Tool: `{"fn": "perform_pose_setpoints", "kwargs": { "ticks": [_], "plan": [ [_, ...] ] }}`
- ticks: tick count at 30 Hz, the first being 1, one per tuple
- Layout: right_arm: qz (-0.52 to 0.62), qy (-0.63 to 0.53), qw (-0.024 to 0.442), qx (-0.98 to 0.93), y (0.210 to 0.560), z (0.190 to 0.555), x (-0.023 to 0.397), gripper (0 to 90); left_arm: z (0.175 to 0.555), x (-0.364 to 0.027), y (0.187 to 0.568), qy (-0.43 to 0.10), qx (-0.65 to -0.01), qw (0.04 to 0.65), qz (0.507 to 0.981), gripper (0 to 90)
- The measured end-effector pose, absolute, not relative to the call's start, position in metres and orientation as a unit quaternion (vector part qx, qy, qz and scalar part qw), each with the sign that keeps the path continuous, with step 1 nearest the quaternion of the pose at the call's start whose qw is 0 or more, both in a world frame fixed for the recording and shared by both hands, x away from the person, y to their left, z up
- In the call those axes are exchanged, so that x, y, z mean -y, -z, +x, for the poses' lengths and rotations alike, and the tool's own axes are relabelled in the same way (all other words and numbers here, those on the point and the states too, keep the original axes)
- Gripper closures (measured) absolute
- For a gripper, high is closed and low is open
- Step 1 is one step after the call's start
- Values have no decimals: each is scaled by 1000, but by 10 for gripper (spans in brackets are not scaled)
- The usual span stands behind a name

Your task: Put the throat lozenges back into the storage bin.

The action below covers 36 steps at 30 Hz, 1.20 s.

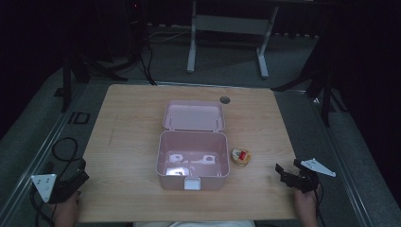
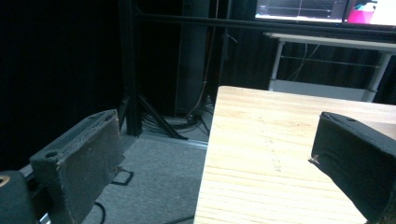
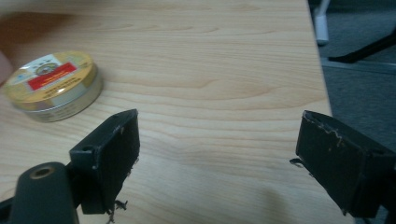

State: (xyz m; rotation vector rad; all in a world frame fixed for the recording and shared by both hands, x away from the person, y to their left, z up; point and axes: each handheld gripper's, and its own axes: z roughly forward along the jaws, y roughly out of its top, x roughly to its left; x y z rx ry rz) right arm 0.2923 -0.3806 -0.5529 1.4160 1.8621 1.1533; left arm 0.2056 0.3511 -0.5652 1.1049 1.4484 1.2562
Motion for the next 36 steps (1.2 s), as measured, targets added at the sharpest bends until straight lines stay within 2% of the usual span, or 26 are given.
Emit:
{"fn": "perform_pose_setpoints", "kwargs": {
  "ticks": [11,21,29,36],
  "plan": [
    [471,-410,213,-752,554,297,371,141,207,-351,566,-503,-584,447,454,25],
    [396,-352,107,-841,537,308,366,128,207,-351,566,-498,-582,448,460,25],
    [346,-255,46,-902,512,318,357,117,208,-350,566,-499,-580,448,463,24],
    [303,-124,9,-945,501,324,342,111,208,-349,566,-499,-578,444,469,24]
  ]
}}
